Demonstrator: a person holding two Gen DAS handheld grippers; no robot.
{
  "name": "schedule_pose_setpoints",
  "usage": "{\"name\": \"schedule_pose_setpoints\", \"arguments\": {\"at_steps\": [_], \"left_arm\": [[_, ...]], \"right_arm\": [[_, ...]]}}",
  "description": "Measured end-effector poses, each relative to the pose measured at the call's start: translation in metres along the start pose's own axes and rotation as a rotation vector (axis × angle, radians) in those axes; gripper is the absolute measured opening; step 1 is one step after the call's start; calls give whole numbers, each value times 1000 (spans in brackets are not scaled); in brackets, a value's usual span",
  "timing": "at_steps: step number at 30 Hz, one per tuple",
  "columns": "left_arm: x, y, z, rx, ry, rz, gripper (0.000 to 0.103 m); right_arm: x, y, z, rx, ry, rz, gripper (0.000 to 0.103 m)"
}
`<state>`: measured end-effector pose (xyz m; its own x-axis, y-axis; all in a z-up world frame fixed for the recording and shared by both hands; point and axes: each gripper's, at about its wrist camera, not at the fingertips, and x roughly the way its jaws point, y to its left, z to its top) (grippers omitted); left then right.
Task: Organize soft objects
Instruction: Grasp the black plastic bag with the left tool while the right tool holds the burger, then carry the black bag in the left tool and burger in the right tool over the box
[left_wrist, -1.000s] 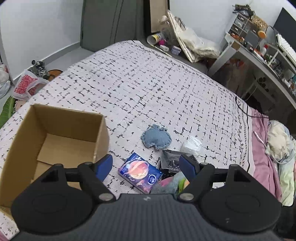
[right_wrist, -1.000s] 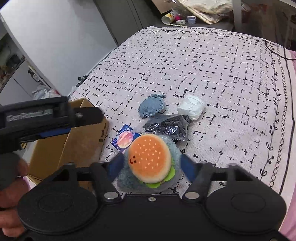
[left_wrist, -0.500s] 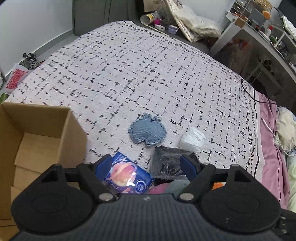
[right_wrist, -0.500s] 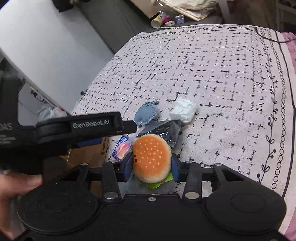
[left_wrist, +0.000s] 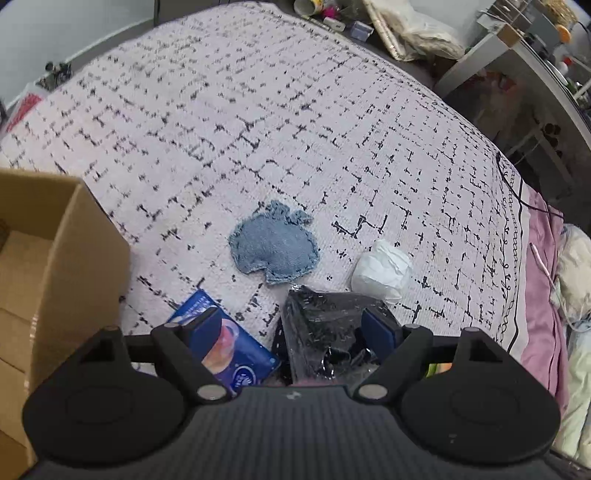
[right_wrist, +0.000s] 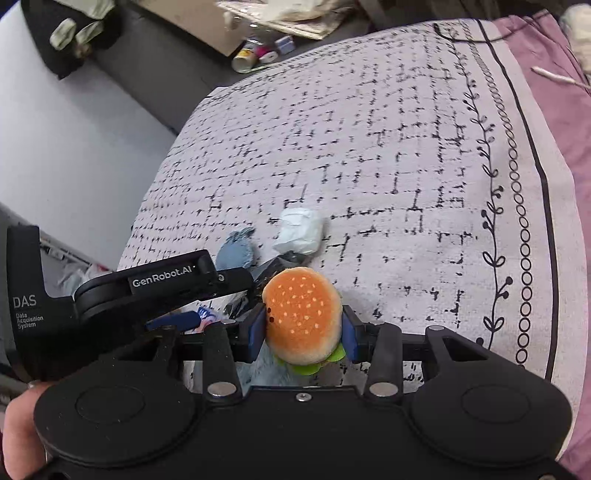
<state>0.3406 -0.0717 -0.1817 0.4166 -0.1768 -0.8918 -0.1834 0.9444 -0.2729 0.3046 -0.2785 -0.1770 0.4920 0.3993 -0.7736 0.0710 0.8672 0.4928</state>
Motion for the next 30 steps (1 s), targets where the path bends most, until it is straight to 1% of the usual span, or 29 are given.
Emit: {"name": "schedule_pose_setpoints", "arguments": {"at_steps": [5,8,12,14,15,16,17,19,21,22,24,28,30], "left_arm": [[4,4,0,-56,13,-20,82],[4,1,0,-64,13,-63,82],[9,-3,-1,-106,37,-129,81],[10,-4,-2,-126,42,-158,75],[9,-5,-2,-131,39,-163,65],[7,-5,-3,-133,34,-159,51],[6,-5,-3,-134,31,-145,44],[3,0,-2,-156,26,-158,22],[-3,3,0,-162,11,-185,11],[-8,3,1,-154,-7,-188,8],[-19,2,2,-131,-44,-177,6],[-39,6,5,-119,-88,-199,6],[-49,8,6,-110,-108,-185,6]], "right_arm": [[-1,-2,1,-2,-3,-21,41],[1,1,0,-17,4,-24,41],[4,0,0,-23,6,-24,41],[5,0,0,-23,6,-26,41],[5,-1,0,-23,7,-25,41],[5,0,0,-25,7,-25,41],[5,0,0,-29,5,-27,41],[5,1,0,-34,3,-25,41],[4,2,0,-42,3,-12,41],[4,3,-1,-47,2,-4,41],[2,6,-2,-63,-10,15,41],[-2,14,-3,-97,-32,37,41],[-5,15,-4,-103,-44,47,41]]}}
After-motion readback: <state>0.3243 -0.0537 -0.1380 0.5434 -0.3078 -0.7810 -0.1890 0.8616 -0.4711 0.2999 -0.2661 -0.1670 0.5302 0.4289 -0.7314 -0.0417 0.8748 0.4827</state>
